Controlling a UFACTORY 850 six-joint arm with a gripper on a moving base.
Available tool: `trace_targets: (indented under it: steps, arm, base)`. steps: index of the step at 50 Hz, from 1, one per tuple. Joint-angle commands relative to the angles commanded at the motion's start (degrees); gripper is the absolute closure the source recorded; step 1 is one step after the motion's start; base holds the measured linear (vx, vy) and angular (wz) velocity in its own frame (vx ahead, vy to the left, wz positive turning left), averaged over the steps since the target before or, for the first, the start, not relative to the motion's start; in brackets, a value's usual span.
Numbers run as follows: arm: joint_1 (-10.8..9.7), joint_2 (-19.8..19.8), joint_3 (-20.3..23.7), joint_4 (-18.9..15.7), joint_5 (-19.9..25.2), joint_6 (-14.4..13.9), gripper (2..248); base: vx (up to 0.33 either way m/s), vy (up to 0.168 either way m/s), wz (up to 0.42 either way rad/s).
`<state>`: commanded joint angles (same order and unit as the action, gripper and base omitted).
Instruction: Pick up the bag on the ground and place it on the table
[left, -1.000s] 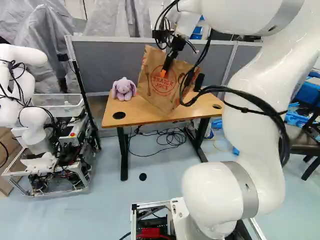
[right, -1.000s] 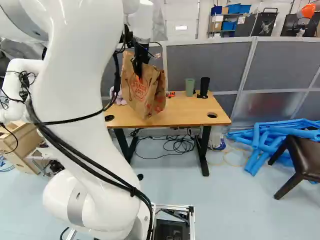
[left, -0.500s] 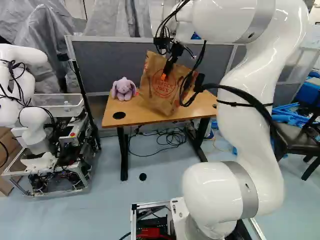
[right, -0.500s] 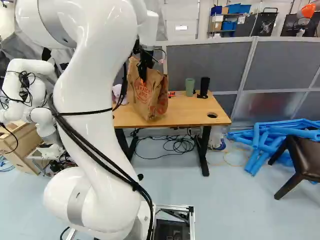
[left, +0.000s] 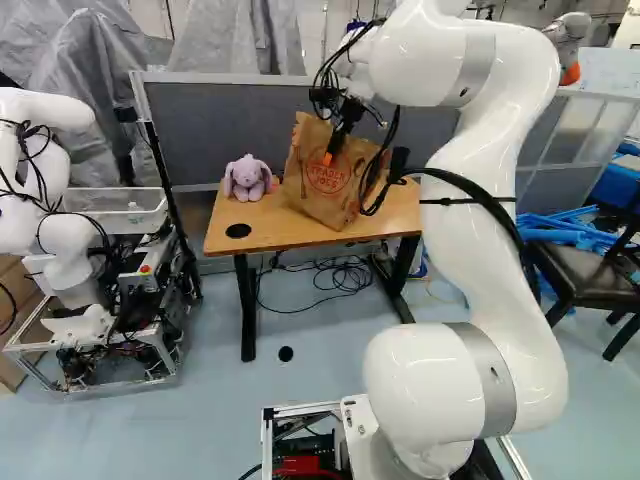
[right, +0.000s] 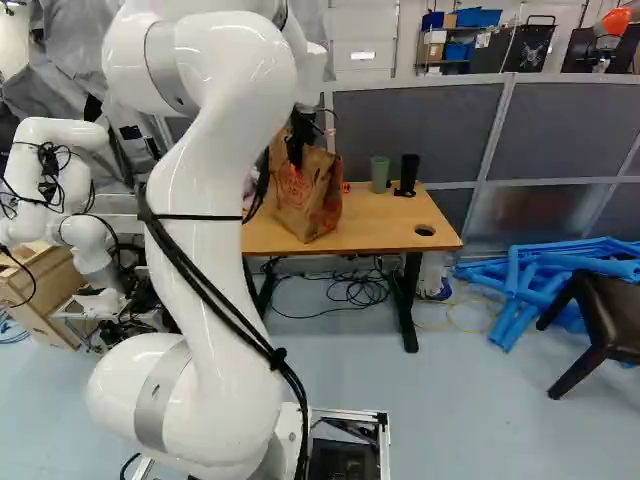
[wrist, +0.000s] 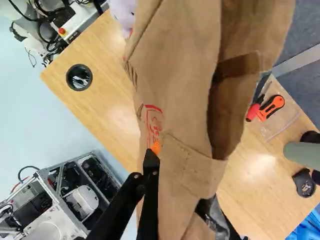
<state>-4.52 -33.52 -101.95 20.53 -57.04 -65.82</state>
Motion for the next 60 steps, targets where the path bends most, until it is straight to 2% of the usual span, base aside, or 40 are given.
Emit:
trace_targets:
  steps: [17,27,28,32,33,37,38,43,44,48,49,53,54,58,59,60]
  arm:
    - [-0.5,-5.4,-6.2,0.0,0.0,0.0,229]
    - [-0.6,-6.3,-7.4,0.0,0.0,0.0,229]
    - [-0.6,-6.3,-7.4,0.0,0.0,0.0,217]
    - [-0.6,-6.4,-7.5,0.0,0.0,0.0,217]
    - [-0.6,-6.4,-7.5,0.0,0.0,0.0,184]
    - [-0.6,-6.4,-7.5,0.0,0.0,0.0,184]
    - [-0.6,-6.4,-7.5,0.0,0.0,0.0,150]
    - [-0.6,-6.4,-7.5,0.0,0.0,0.0,150]
    - [-0.6,-6.4,-7.5,0.0,0.0,0.0,116]
    - [-0.6,-6.4,-7.5,0.0,0.0,0.0,116]
    - [-0.6,-6.4,-7.5,0.0,0.0,0.0,81]
    - [-0.6,-6.4,-7.5,0.0,0.0,0.0,81]
    - [-0.6,-6.3,-7.5,0.0,0.0,0.0,45]
    - [-0.6,-6.0,-7.5,0.0,0.0,0.0,45]
    - [-0.6,-5.9,-7.5,0.0,0.0,0.0,8]
    - [-0.6,-5.8,-7.5,0.0,0.0,0.0,8]
  base:
    - [0.0,0.0,0.0]
    - [0.0,0.0,0.0]
    - [0.0,0.0,0.0]
    - [0.0,0.0,0.0]
    - [0.0,0.0,0.0]
    - [0.0,0.0,0.0]
    - [0.0,0.0,0.0]
    - [0.0,0.0,0.0]
    - [0.0,0.0,0.0]
    - [0.0,0.0,0.0]
    - [0.0,0.0,0.0]
    - [0.0,0.0,0.0]
    - [0.0,0.0,0.0]
    - [0.0,0.0,0.0]
    - [0.0,0.0,0.0]
    - [0.0,0.0,0.0]
